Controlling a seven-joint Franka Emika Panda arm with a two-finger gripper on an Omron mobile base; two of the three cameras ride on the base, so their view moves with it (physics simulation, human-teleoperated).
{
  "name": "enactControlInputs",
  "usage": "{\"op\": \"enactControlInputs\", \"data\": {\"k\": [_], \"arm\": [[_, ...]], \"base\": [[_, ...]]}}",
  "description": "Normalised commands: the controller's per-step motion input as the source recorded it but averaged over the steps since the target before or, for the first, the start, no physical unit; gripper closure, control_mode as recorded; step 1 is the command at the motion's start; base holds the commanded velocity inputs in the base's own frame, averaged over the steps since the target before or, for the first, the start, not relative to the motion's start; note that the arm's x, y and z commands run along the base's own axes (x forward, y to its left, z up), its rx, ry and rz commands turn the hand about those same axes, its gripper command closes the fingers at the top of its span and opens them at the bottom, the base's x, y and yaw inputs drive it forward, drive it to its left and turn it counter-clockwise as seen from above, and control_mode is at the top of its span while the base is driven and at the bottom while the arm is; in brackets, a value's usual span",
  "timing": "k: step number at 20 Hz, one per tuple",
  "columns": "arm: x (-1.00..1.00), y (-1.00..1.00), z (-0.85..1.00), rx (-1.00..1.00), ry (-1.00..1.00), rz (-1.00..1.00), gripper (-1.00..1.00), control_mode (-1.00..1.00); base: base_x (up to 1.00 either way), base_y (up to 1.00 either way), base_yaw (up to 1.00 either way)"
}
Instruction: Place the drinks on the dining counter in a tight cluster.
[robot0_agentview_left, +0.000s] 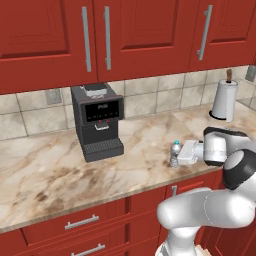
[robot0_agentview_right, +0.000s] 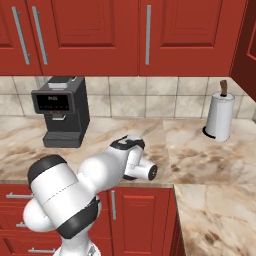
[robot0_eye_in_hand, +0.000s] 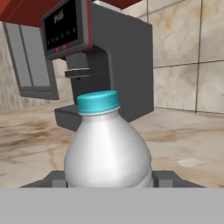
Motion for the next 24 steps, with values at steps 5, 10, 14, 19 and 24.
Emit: {"op": "enactControlInputs", "data": {"k": [5,10,14,19,24], "arm": [[-0.1,0.0,0.11,0.0,-0.03,0.05,1.0,-1.0],[-0.31,0.09,0.47,0.0,0.0,0.08,1.0,-1.0],[-0.39,0.08,0.48,0.0,0.0,0.13,1.0,-1.0],[-0.33,0.14,0.48,0.0,0.0,0.19,1.0,-1.0],[-0.31,0.14,0.36,0.0,0.06,0.21,1.0,-1.0]], "base": [[0.0,0.0,0.0],[0.0,0.0,0.0],[0.0,0.0,0.0],[0.0,0.0,0.0],[0.0,0.0,0.0]]}}
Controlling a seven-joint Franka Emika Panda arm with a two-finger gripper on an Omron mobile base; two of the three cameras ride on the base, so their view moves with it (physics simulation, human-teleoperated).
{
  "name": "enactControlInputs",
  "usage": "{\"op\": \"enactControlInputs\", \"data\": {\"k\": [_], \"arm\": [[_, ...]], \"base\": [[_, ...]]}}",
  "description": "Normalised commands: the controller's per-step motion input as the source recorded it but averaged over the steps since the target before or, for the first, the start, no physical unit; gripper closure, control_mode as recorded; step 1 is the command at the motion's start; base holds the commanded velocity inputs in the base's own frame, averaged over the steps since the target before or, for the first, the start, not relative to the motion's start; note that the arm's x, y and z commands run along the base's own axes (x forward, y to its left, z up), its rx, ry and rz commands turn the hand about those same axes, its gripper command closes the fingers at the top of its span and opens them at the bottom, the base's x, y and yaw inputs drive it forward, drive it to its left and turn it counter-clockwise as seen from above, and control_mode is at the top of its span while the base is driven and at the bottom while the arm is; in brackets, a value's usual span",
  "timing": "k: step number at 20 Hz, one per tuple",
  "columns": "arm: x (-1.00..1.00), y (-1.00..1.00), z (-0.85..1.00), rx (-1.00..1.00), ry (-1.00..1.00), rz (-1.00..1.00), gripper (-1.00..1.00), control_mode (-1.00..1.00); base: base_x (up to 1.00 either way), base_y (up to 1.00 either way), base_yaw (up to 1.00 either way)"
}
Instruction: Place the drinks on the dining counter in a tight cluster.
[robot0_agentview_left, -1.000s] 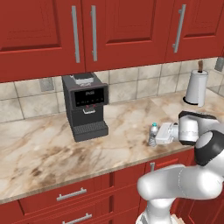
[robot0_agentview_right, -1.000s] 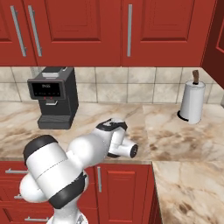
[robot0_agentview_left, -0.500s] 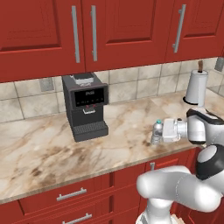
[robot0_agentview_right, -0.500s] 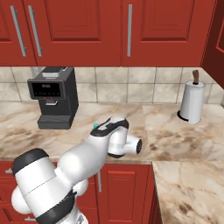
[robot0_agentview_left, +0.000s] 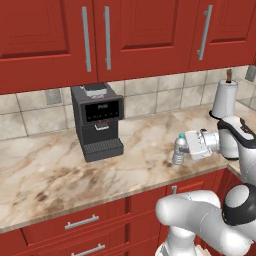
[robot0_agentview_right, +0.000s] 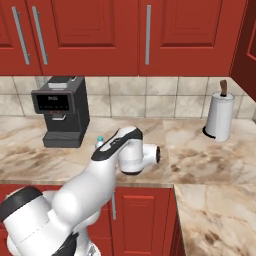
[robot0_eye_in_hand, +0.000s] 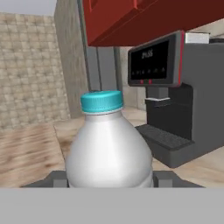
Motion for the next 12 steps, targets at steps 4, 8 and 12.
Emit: {"op": "enactControlInputs", "data": {"k": [4,8,12], "arm": [[-0.29,0.21,0.3,0.0,0.03,0.23,1.0,-1.0],[-0.3,0.15,0.29,0.0,0.0,0.21,1.0,-1.0],[-0.29,0.11,0.27,0.0,0.0,0.17,1.0,-1.0]], "base": [[0.0,0.0,0.0],[0.0,0.0,0.0],[0.0,0.0,0.0]]}}
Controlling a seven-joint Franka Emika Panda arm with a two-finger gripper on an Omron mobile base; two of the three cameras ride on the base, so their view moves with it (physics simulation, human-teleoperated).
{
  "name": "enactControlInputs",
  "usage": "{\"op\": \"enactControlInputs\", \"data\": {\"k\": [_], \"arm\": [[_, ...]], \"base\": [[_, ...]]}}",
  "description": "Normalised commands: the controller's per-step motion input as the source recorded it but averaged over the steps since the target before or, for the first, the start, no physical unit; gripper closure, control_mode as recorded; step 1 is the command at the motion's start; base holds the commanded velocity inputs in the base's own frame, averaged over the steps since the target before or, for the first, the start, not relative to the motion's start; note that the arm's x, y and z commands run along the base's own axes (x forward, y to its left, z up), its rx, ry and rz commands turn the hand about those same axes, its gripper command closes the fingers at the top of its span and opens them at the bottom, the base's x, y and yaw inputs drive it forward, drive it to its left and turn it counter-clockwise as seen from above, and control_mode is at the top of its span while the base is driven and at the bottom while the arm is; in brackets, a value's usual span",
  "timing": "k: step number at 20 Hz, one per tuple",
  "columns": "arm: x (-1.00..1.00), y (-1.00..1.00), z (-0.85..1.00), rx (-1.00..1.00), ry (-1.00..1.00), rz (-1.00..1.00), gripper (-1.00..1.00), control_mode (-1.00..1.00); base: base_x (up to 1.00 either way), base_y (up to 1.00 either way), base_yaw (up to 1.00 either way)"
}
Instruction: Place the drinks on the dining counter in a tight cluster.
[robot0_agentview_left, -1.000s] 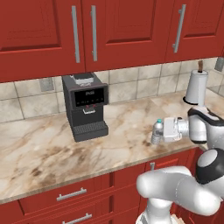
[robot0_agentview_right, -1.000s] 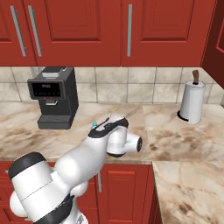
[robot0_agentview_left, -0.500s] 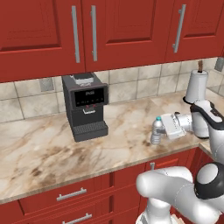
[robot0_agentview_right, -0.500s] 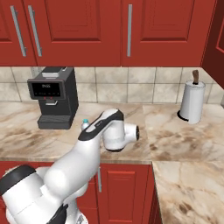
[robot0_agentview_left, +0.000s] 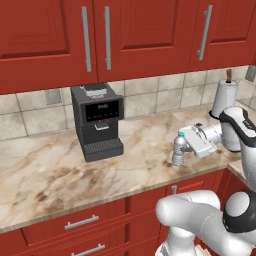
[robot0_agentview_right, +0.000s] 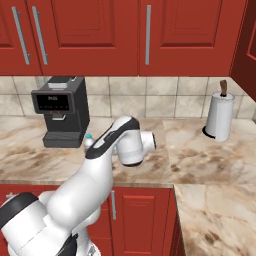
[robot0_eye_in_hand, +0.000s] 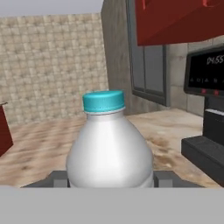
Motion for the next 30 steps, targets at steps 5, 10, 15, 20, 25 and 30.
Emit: {"op": "enactControlInputs", "data": {"k": [5,10,15,20,25,30], "arm": [[-0.33,0.13,0.24,0.0,0.0,0.04,1.0,-1.0],[-0.23,0.12,0.15,0.0,0.0,0.0,1.0,-1.0],[0.0,0.0,0.0,0.01,0.0,0.0,1.0,-1.0],[-0.01,0.0,0.0,0.0,0.0,0.0,1.0,1.0],[0.0,0.0,0.0,0.0,0.0,0.0,1.0,1.0],[0.0,0.0,0.0,0.0,0.0,0.0,1.0,1.0]], "base": [[0.0,0.0,0.0],[0.0,0.0,0.0],[0.0,0.0,0.0],[-0.06,0.04,0.0],[-0.35,0.12,0.02],[-0.38,0.31,0.38]]}}
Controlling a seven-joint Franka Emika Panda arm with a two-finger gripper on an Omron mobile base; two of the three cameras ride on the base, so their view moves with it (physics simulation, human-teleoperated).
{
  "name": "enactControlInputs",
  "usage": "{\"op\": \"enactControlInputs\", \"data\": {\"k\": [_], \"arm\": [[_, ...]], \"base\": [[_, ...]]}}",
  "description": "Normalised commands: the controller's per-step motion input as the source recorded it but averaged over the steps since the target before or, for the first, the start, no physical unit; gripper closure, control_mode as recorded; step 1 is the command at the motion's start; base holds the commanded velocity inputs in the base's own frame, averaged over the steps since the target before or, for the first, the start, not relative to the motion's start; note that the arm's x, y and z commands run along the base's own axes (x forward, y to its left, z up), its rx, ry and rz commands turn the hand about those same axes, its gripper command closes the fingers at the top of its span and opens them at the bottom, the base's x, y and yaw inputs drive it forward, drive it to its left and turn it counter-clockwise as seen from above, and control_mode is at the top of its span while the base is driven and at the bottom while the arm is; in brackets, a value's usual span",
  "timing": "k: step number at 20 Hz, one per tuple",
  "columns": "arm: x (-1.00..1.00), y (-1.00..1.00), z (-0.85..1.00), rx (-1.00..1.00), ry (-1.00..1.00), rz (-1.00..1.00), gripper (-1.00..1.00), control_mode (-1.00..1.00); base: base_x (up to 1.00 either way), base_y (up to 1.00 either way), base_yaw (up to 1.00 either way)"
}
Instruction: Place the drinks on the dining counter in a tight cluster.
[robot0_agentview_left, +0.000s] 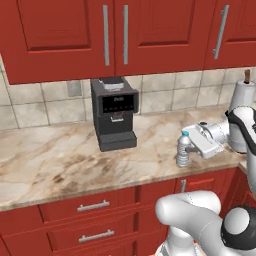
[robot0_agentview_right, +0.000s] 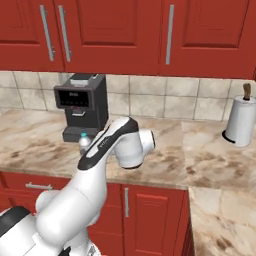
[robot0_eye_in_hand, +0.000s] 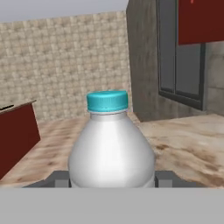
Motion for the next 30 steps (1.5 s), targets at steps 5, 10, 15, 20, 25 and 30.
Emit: {"op": "enactControlInputs", "data": {"k": [5,10,15,20,25,30], "arm": [[0.0,0.0,0.0,0.0,0.0,0.0,1.0,1.0],[0.0,0.0,0.0,0.0,0.0,0.0,1.0,1.0],[0.0,0.0,0.0,0.0,0.0,0.0,1.0,1.0],[0.0,0.0,0.0,0.0,0.0,0.0,1.0,1.0],[0.0,0.0,0.0,0.0,0.0,0.0,1.0,1.0],[0.0,0.0,0.0,0.0,0.0,0.0,1.0,1.0]], "base": [[-0.22,0.5,0.65],[-0.18,0.44,0.75],[-0.15,0.39,0.77],[-0.04,0.37,0.74],[0.13,0.4,0.53],[0.33,0.43,0.36]]}}
